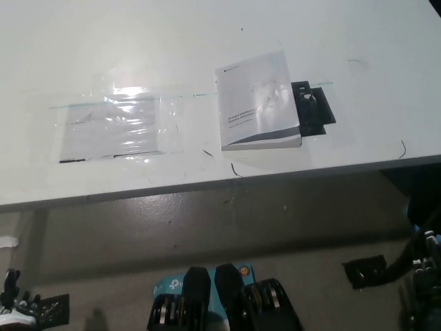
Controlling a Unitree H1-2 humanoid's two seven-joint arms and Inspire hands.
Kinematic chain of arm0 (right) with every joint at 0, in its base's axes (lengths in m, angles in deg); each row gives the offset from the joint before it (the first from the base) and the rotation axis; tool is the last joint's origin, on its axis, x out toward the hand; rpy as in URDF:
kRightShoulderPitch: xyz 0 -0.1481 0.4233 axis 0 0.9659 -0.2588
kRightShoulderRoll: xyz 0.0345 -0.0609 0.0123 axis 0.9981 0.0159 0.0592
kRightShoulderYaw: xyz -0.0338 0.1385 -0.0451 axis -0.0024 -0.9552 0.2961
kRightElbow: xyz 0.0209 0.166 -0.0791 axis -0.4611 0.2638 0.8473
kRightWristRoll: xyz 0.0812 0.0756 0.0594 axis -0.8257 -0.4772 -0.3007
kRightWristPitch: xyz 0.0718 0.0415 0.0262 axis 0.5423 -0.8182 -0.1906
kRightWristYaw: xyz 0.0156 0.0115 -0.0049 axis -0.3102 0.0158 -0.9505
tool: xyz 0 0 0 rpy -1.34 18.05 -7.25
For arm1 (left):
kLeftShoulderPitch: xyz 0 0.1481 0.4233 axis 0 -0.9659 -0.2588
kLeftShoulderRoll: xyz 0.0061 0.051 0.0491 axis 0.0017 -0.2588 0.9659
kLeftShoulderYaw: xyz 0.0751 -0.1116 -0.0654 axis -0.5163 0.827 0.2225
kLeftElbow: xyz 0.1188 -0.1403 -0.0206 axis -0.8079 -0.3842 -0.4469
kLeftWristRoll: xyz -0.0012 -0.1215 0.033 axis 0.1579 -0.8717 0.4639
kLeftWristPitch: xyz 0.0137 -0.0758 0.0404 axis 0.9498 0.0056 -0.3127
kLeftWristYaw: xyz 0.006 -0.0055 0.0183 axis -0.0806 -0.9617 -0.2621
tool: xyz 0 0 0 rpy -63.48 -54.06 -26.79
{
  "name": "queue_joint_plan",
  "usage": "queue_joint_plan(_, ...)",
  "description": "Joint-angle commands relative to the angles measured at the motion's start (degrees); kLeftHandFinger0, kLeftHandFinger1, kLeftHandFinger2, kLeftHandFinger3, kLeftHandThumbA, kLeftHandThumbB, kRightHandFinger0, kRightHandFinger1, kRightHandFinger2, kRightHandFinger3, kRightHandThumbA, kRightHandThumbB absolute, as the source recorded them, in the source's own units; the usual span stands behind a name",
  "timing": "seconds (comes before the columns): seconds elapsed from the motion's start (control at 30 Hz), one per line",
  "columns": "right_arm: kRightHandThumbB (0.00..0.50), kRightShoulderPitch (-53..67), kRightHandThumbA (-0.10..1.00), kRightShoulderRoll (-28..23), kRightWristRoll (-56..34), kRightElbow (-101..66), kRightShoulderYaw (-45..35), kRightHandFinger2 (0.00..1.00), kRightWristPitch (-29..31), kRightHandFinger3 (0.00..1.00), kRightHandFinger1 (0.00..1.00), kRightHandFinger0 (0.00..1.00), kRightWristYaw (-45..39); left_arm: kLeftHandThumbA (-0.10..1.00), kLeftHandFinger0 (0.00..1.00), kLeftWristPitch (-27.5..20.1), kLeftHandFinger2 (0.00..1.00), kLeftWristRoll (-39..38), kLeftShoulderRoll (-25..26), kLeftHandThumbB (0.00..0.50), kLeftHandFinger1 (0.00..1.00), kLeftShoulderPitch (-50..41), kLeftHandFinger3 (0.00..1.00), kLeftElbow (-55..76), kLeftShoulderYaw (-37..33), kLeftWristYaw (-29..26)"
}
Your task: The robot uses its right hand to slide under the cover of the book kept in the middle of the desk and open it
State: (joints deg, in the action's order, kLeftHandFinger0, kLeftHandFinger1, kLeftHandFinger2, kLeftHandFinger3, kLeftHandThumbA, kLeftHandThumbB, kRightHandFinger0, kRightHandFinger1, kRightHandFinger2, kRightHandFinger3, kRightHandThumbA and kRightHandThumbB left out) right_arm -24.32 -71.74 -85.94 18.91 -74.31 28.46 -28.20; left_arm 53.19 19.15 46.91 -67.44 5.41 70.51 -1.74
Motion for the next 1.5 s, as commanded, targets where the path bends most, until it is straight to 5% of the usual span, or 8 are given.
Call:
queue_joint_plan(0.0,0.025,-3.85,1.0,-3.07,-6.7,-4.17,-3.28,0.91,1.59,1.0,0.75,0.79,3.89,1.0,1.0,0.21,1.0,-2.86,0.93,0.0,1.0,0.78,1.0,0.88,-0.16,-2.15)
queue_joint_plan(0.13,0.03,-4.32,1.0,-4.19,-8.18,-8.47,-4.01,1.0,0.93,1.0,0.86,0.87,4.94,1.0,1.0,-0.12,1.0,-3.2,0.99,0.0,0.99,0.46,1.0,0.83,-0.49,-2.87)
queue_joint_plan(0.33,0.039,-6.27,1.0,-6.19,-11.4,-14.88,-6.01,0.97,0.93,1.0,0.73,0.77,9.11,1.0,1.0,1.0,1.0,-4.66,0.84,0.0,1.0,-0.74,1.0,2.24,-1.21,-2.04)
queue_joint_plan(0.5,0.025,-8.42,1.0,-5.71,-13.04,-21.53,-5.0,1.0,0.33,1.0,0.87,0.89,12.33,1.0,1.0,0.56,1.0,-4.58,1.07,0.0,1.0,-1.0,1.0,2.04,-1.95,-2.67)
queue_joint_plan(0.73,0.052,-11.6,1.0,-5.88,-14.76,-29.86,-0.73,0.88,-1.74,1.0,0.69,0.7,13.52,1.0,1.0,-0.12,1.0,-4.84,1.32,0.0,1.0,-0.36,1.0,1.23,-1.9,-4.96)
queue_joint_plan(0.93,0.131,-12.02,0.86,-3.98,-17.57,-37.27,3.02,0.88,-3.68,1.0,0.73,0.8,15.42,1.0,1.0,-0.05,1.0,-5.01,1.6,0.0,1.0,-0.8,1.0,0.91,-2.45,-4.62)
queue_joint_plan(1.2,0.122,-10.65,0.92,-0.19,-18.37,-43.41,12.34,0.8,-8.01,1.0,0.68,0.72,14.63,1.0,1.0,-0.33,1.0,-5.21,2.04,0.0,0.98,-0.6,1.0,0.25,-2.97,-5.49)
queue_joint_plan(1.47,0.096,-8.31,0.94,4.42,-17.5,-40.31,20.16,0.85,-10.2,1.0,0.7,0.72,12.88,1.0,1.0,-0.67,0.98,-5.77,2.42,0.0,1.0,-0.72,1.0,-0.52,-3.59,-4.69)
